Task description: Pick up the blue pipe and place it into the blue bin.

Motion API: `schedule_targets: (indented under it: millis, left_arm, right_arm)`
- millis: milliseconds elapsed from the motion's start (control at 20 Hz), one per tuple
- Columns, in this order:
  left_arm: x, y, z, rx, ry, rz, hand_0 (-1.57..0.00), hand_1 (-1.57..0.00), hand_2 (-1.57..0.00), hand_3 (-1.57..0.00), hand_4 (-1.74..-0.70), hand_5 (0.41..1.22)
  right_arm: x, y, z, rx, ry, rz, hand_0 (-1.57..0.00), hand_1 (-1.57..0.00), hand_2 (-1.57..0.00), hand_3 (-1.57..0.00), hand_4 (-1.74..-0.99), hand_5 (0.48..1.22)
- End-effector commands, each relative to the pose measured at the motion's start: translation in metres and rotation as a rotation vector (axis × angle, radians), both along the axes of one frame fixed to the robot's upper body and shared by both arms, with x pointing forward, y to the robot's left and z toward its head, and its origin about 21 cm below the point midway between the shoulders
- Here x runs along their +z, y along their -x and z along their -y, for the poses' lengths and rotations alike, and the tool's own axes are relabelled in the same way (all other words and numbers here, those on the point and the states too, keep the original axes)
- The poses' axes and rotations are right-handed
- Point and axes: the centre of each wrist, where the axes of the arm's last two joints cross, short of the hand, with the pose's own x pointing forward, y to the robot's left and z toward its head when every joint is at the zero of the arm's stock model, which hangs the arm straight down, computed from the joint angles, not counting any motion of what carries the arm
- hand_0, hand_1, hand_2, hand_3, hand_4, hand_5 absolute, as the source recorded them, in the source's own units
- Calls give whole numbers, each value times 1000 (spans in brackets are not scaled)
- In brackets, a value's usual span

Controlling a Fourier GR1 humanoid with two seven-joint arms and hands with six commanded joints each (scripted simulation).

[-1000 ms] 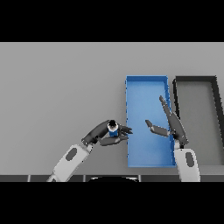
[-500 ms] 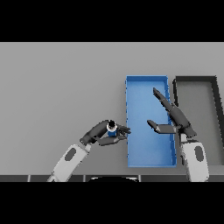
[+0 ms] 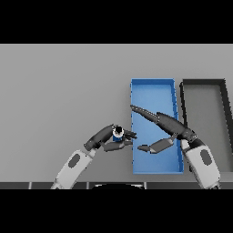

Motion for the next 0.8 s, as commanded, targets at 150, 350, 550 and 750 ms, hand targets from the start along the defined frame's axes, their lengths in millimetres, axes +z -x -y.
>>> schedule_targets:
  millis: [150, 350, 550, 750]
  left_arm:
    - [-2, -1, 2, -6, -8, -10, -1571, -1571, -1571, -1571, -1475, 1221]
    - [4, -3, 0, -31, 6, -7, -1571, -1571, -1571, -1571, -1474, 1221]
    - [-1, 0, 5, -54, 24, -31, -1571, -1571, -1571, -1571, -1468, 1221]
    - [2, -4, 1, -74, 48, -22, -1571, -1571, -1571, -1571, -1460, 1221]
  right_arm:
    - [9, -4, -19, 96, 22, -56, 1, 1, 0, 1, -1227, 528]
    - [8, -10, -46, 159, 88, -64, 1, 1, 1, 1, -1201, 514]
    - [4, -19, -73, 230, 99, -82, 1, 1, 1, 1, -1200, 514]
    - [7, -26, -89, 277, 131, -101, -24, -108, -130, -49, -1222, 517]
